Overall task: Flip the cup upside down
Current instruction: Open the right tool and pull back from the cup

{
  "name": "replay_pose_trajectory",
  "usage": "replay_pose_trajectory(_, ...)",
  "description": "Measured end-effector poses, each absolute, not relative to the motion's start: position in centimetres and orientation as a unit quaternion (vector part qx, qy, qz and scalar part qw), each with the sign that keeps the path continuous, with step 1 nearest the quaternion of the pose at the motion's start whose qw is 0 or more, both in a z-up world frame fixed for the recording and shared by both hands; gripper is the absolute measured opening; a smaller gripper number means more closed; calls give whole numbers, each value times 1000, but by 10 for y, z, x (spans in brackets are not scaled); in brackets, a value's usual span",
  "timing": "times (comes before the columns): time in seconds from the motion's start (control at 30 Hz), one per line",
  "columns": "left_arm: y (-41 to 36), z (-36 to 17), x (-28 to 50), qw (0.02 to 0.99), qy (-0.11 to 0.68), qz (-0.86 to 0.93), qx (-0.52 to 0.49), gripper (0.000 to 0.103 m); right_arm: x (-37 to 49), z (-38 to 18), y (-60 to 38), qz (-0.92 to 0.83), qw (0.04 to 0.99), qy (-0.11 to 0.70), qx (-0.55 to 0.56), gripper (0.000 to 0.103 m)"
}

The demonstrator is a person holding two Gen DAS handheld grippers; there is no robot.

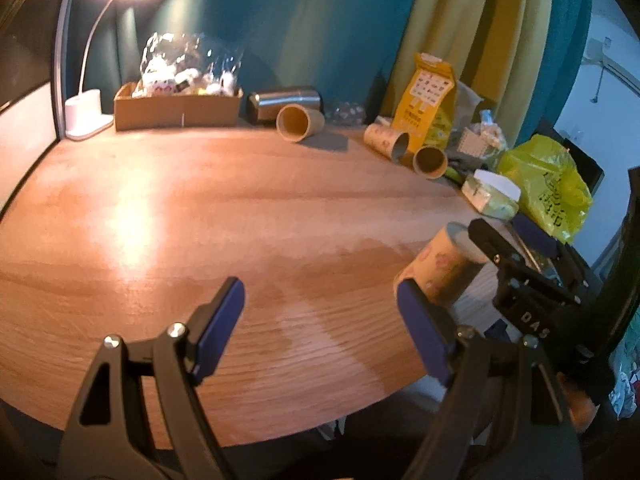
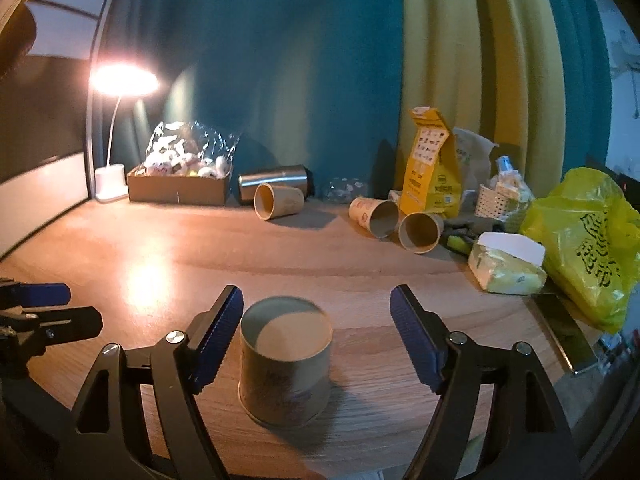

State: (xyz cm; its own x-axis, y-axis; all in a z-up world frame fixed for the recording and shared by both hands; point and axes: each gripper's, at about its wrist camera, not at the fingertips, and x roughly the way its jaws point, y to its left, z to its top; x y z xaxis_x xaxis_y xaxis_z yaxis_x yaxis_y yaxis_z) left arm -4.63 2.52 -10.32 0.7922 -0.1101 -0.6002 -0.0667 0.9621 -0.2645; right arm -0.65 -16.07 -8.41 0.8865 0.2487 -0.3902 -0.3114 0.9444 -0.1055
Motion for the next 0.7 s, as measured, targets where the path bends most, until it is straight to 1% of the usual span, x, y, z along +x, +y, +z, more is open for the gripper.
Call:
replay_pose_trajectory(0.17, 20, -84, -54, 943, 308, -15, -127, 80, -11, -65, -173, 152, 967, 199, -51, 79)
replay_pose_trajectory(0.43, 11, -52, -69, 955, 275, -12, -111, 80, -26, -37, -181, 156, 967, 197, -38, 79)
replay_pose_trajectory(0.57, 6, -40, -75, 959, 264, -2, -98, 81, -30, -28, -186, 164, 964, 209, -25, 79)
replay_pose_trajectory(0.6, 5, -37, -76, 960, 262, 0, -96, 84, -31, -27, -187, 166, 963, 210, -22, 79)
replay_pose_trajectory(0.67, 5, -33, -78, 961, 259, 2, -96, 97, -34, -22, -188, 167, 963, 210, -21, 79)
replay_pose_trajectory(0.7, 5, -31, -80, 962, 254, 2, -97, 97, -35, -21, -188, 168, 963, 211, -21, 79)
